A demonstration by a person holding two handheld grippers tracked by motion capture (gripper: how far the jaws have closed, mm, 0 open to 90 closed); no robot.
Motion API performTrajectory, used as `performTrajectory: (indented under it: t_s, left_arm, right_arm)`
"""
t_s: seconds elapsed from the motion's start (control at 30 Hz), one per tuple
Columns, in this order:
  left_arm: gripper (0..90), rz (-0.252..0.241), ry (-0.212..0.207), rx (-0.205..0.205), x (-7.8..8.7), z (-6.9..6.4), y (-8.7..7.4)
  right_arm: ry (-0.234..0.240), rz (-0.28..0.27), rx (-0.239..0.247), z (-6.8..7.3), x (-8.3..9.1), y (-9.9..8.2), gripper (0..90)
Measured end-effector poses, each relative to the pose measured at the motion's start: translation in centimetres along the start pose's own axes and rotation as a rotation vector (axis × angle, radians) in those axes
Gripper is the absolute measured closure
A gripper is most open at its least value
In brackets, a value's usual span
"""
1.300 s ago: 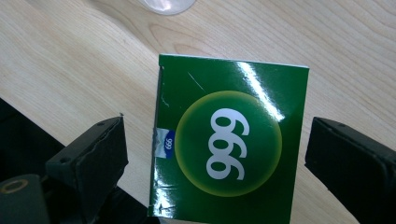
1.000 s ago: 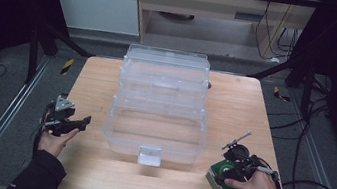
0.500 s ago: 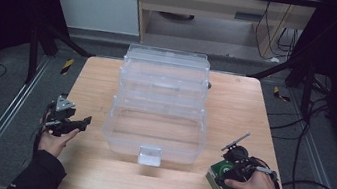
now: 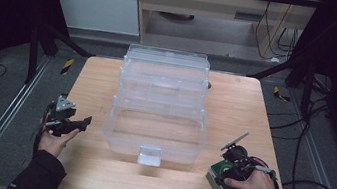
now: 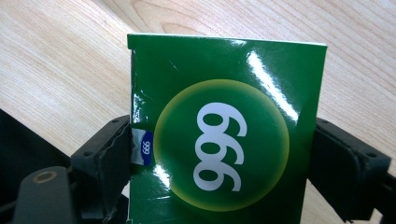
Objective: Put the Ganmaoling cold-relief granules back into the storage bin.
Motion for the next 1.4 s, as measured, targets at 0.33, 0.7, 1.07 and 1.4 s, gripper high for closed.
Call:
performTrajectory:
  t_s: [0.33, 0.7, 1.07, 1.4]
  left_arm:
    - [30.3, 0.001, 0.0, 0.001, 0.0, 0.0, 0.0]
    - [30.2, 0.002, -0.002, 0.0, 0.0, 0.0, 0.0]
    - [30.3, 0.004, -0.002, 0.0, 0.0, 0.0, 0.0]
    - [30.3, 0.004, -0.004, 0.001, 0.0, -0.1, 0.0]
  right_arm:
    - [-0.009, 0.02, 0.018, 0.0, 0.1, 0.2, 17.3]
    - [-0.02, -0.018, 0.036, 0.0, 1.1, 0.6, 18.0]
    - [-0.033, -0.084, 0.043, -0.4, 3.2, 1.4, 18.3]
    - [-0.059, -0.142, 0.044, -0.8, 5.4, 2.3, 18.4]
Point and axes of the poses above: each handheld gripper's, and its own axes: x roughly backward along the jaws, y roughly out of its top, z roughly to its left, the point moved 3 cm from there along -x, roughly forward along the jaws, and after that the axes turned 12 degrees about -z, right-handed, at the moved point
